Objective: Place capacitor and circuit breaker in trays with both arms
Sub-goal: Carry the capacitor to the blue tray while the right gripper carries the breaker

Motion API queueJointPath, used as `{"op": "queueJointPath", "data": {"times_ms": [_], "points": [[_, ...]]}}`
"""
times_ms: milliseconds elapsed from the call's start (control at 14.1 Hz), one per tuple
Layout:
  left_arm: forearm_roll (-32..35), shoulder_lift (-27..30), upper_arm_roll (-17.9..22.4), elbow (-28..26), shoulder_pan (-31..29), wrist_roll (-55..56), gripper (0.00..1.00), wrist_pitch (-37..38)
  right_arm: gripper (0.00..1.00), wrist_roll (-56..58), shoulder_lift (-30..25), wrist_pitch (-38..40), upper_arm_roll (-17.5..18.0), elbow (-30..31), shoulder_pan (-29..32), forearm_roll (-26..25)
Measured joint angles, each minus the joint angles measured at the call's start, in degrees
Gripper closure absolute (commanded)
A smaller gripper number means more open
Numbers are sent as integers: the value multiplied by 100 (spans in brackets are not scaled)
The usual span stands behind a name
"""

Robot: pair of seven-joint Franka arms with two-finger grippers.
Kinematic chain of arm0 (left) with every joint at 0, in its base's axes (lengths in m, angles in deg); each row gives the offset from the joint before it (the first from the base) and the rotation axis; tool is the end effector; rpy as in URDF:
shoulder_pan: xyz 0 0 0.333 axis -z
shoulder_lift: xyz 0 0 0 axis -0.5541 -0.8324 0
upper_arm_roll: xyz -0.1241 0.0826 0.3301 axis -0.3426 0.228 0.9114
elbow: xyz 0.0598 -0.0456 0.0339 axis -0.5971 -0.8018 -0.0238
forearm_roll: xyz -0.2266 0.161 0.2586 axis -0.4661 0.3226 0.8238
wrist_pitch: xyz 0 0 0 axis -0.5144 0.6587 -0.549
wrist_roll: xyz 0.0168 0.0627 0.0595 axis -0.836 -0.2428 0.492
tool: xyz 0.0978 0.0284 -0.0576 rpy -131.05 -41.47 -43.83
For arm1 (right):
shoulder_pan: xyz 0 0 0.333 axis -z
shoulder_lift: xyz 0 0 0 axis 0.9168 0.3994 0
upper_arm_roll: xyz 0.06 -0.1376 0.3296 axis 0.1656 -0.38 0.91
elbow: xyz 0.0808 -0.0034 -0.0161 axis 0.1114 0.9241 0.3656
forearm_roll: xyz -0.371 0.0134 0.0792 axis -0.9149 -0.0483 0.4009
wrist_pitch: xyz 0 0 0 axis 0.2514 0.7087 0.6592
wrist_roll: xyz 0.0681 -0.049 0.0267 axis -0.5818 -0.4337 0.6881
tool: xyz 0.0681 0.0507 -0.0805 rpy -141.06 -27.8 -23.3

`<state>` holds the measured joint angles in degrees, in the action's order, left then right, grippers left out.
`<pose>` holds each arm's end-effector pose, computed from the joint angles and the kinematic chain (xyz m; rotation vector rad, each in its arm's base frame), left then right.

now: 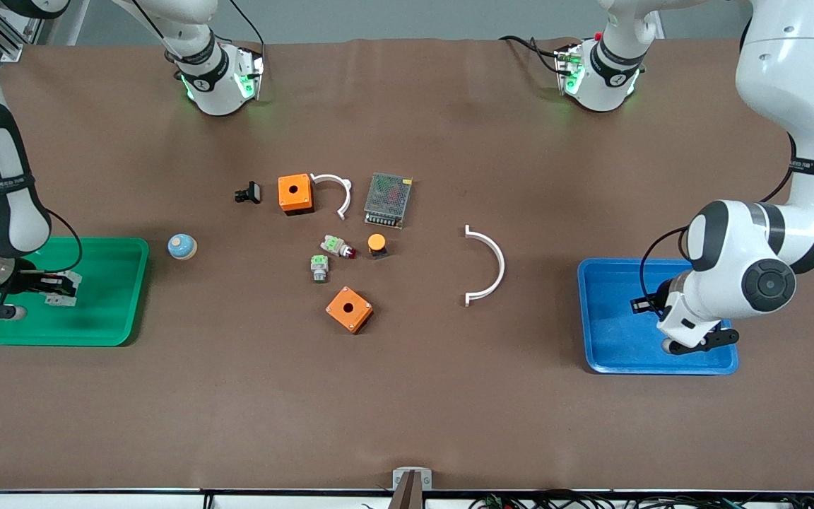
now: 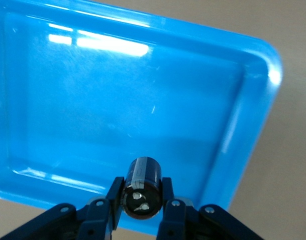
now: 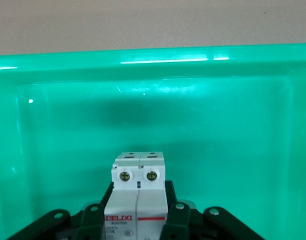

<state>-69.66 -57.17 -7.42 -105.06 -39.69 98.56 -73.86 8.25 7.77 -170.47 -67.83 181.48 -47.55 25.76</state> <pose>0.6768 -0.0295 0.3063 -3.0682 -0.2958 0.2288 0.6043 -0.2715 0.2635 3.1290 -0.0761 -0.0218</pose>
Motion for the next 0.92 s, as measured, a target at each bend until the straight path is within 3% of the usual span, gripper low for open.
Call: {"op": "queueJointPath", "data": {"times_ms": [426, 497, 569, 640, 924], "points": [[324, -440, 17, -4, -178, 0, 82, -598, 95, 0, 224, -162, 6, 4, 20, 3], [349, -464, 18, -4, -198, 0, 82, -630, 68, 0, 250, -171, 6, 4, 28, 13], [384, -482, 18, -4, -220, 0, 82, -644, 14, 0, 267, -176, 6, 4, 33, 33], [392, -496, 18, -5, -238, 0, 82, -652, 0, 0, 271, -180, 6, 4, 36, 43], [393, -526, 19, -14, -289, 0, 81, -662, 0, 0, 269, -190, 23, -46, 36, 50]]}}
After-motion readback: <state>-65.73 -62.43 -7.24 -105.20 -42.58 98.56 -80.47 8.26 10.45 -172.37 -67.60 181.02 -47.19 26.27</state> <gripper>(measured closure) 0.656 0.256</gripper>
